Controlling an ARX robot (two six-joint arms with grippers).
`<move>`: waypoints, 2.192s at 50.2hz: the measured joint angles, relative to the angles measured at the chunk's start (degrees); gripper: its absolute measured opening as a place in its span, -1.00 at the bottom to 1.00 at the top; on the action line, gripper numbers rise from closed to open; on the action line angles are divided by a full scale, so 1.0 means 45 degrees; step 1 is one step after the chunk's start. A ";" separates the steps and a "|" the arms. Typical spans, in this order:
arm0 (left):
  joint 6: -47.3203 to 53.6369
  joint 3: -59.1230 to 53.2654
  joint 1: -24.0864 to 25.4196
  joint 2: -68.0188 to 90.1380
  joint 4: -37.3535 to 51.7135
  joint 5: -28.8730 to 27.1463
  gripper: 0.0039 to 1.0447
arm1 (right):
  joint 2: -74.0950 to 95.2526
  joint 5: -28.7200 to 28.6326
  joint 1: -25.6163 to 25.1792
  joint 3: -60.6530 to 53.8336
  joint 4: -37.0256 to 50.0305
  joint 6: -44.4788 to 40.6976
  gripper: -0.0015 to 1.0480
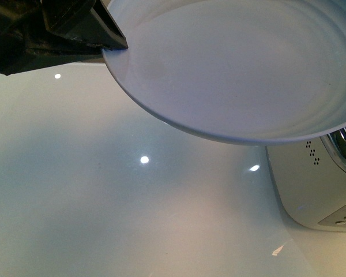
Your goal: Left arm holds plate, right arm toasts bread
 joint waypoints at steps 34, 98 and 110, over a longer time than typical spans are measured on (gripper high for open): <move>0.0000 0.0000 0.0000 -0.0015 0.0000 -0.0010 -0.94 | -0.5134 -0.0189 -0.0879 -0.0398 -0.2195 -0.0345 0.83; 0.0000 0.0005 -0.0005 -0.0019 0.0000 0.0005 -0.94 | -1.1618 -0.2341 -0.2210 -0.4945 -0.0151 -0.0675 -0.96; 0.0000 0.0005 -0.0005 -0.0019 0.0000 0.0005 -0.94 | -1.2808 -0.2341 -0.2210 -0.4945 -0.1307 -0.0675 -0.96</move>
